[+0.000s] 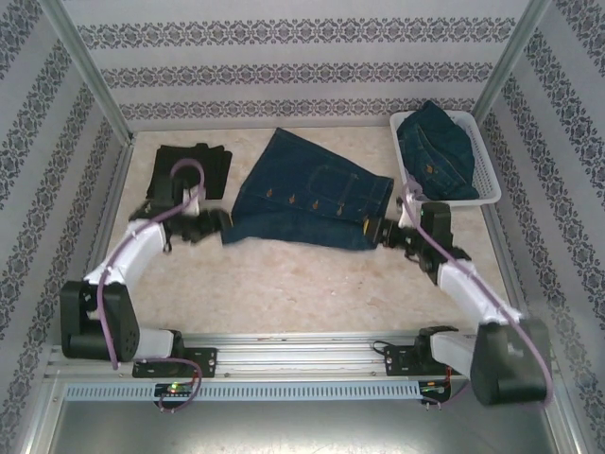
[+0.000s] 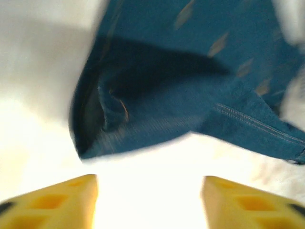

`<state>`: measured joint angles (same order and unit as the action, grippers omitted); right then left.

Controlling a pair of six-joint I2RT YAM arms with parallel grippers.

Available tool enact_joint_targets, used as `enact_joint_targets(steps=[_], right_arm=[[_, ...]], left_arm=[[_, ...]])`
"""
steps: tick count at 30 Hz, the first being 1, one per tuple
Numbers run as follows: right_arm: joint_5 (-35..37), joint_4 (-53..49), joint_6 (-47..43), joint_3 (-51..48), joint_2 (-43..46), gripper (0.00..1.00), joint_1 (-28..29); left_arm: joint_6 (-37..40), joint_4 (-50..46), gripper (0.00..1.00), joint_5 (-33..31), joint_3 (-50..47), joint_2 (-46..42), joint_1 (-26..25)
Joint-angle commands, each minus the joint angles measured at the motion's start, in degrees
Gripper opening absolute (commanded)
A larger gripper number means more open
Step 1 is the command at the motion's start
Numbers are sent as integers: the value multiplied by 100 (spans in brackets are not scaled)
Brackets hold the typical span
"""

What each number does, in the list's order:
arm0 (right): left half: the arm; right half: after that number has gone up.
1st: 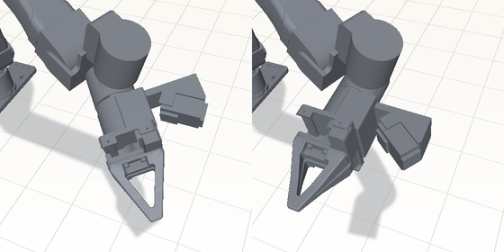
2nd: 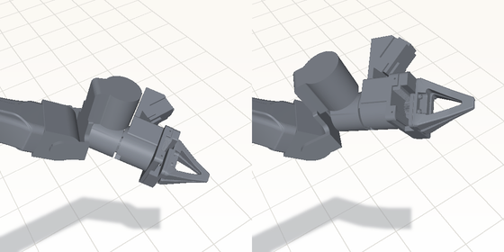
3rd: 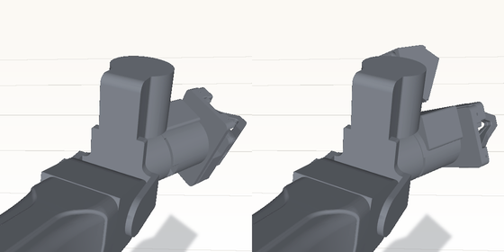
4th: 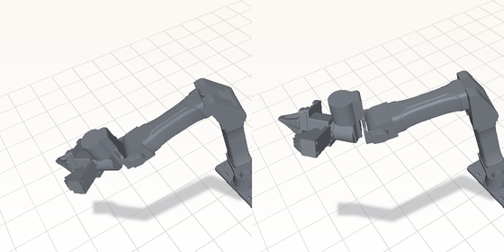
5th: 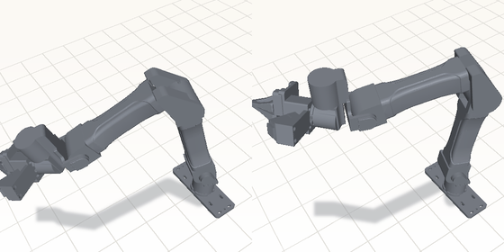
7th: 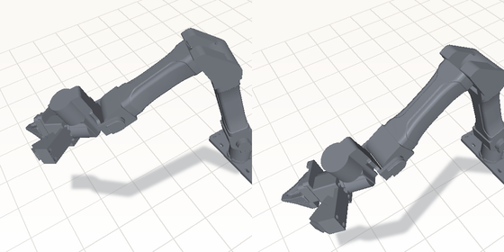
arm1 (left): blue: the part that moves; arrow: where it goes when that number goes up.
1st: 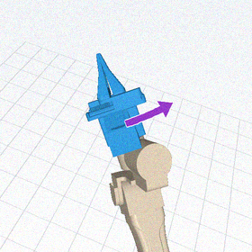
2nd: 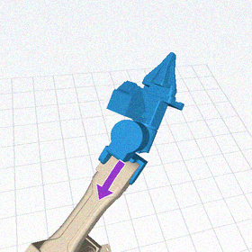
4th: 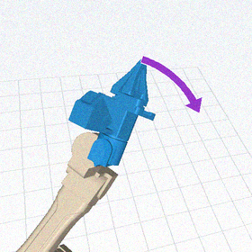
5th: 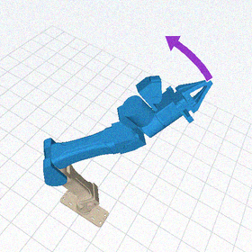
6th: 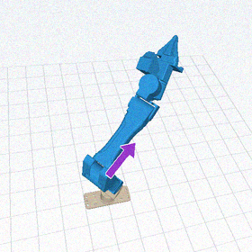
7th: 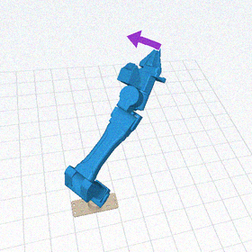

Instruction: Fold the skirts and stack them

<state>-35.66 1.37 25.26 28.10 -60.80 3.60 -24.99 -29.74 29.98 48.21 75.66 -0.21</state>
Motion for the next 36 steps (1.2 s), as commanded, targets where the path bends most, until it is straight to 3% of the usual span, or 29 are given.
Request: enact_joint_targets(steps=[1,3,7,9,12,17,21,29,33,36], right_arm=[[973,-413,549,-337,1227,59,44],[1230,-724,502,-411,1678,70,43],[1003,-527,671,-308,1412,78,52],[776,-392,891,-45,845,98,98],[1050,-818,1188,531,-27,98,233],[386,-706,1664,1272,-1435,98,832],[1453,-1714,1800,1881,-2188,98,1355],[1372,-1745,2310,866,-2206,98,1554],[1200,-2185,1665,1083,-1999,98,1462],[1337,-2601,1183,1640,-1927,98,1114]], left_arm=[[-526,258,85,-719,-373,-1268,21],[-623,145,96,-947,-448,-1580,21],[-761,170,100,-840,67,-1085,-169],[-753,291,100,-782,478,-558,-523],[-819,551,100,-751,891,282,-1015],[-1053,868,100,-487,1476,1714,-1373],[-1135,789,100,-667,1559,2262,-1423],[-1584,681,100,-1356,-45,1599,-1426],[-2443,1391,100,-1127,-1226,1107,-1451],[-2821,1193,100,-1181,-1645,377,-1534]])
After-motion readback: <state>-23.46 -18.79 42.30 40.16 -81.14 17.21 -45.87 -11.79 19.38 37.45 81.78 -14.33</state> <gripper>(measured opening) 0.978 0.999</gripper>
